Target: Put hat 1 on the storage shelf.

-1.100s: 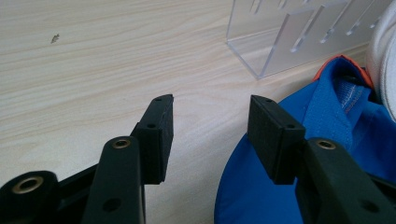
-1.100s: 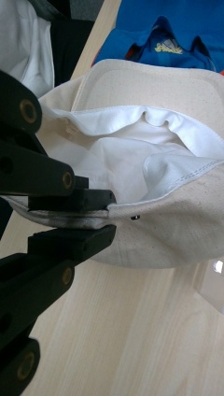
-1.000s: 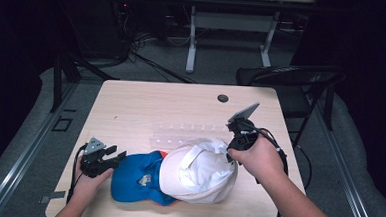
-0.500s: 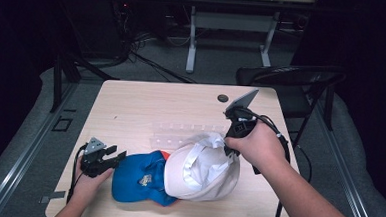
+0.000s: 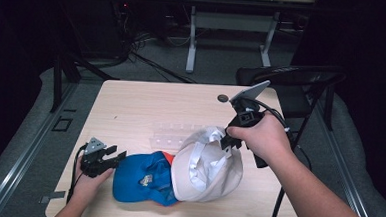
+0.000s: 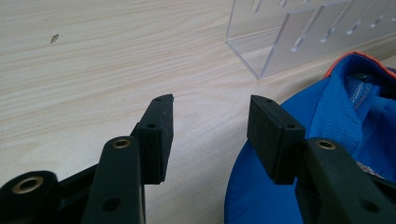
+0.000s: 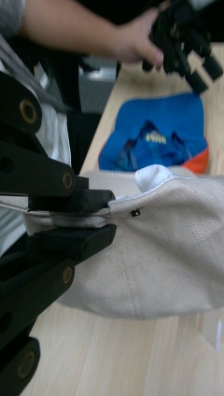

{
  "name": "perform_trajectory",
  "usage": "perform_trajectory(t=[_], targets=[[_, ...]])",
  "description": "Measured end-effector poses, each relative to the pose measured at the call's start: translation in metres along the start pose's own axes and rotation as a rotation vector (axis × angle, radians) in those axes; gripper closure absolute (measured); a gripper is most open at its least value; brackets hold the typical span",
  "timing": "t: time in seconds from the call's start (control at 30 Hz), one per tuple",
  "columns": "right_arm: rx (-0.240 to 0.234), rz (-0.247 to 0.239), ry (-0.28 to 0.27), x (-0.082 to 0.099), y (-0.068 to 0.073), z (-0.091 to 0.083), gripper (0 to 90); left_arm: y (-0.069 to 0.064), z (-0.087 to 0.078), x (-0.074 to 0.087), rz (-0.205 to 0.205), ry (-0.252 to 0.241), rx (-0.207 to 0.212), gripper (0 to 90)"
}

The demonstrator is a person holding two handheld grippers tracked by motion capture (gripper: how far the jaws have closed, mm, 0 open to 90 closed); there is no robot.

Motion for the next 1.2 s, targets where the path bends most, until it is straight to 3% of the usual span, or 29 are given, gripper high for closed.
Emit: perform_trajectory(t=[0.13,0.2,0.27,0.33,0.43,0.6,0.83,1.2], targets=[[-0.117,0.033,0.045,-0.002,-0.007,-0.004,82.1,0.0,0.0,0.0,-0.001,0.0,-0.001,51.5],[-0.197,0.047,0.053,-0.003,-0.011,-0.007,82.2,0.0,0.0,0.0,-0.001,0.001,-0.001,51.5],[-0.238,0.078,0.035,-0.002,-0.01,-0.008,82.2,0.0,0.0,0.0,-0.004,0.001,-0.001,51.5],[-0.245,0.058,0.051,-0.003,-0.012,-0.011,82.2,0.0,0.0,0.0,-0.004,0.0,-0.001,51.5],[-0.286,0.084,0.038,-0.003,-0.012,-0.017,82.2,0.0,0.0,0.0,-0.005,0.001,-0.002,51.5],[-0.323,0.08,0.026,-0.003,-0.011,-0.034,82.2,0.0,0.0,0.0,-0.005,0.001,-0.002,51.5],[-0.385,0.082,-0.056,-0.006,-0.016,-0.06,82.2,-0.004,0.0,-0.001,0.008,-0.01,-0.003,51.5],[-0.474,0.098,-0.126,-0.025,-0.005,-0.071,82.2,-0.01,0.001,-0.003,0.04,-0.011,0.005,51.5]])
Point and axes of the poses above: each handheld gripper's, and its own axes: z roughly forward along the jaws, x roughly out of its underside, y roughly to its left, the point moved 1 cm from there along z, roughly forward along the jaws, and after that the axes turned 11 degrees about z, right-handed, at the moved point
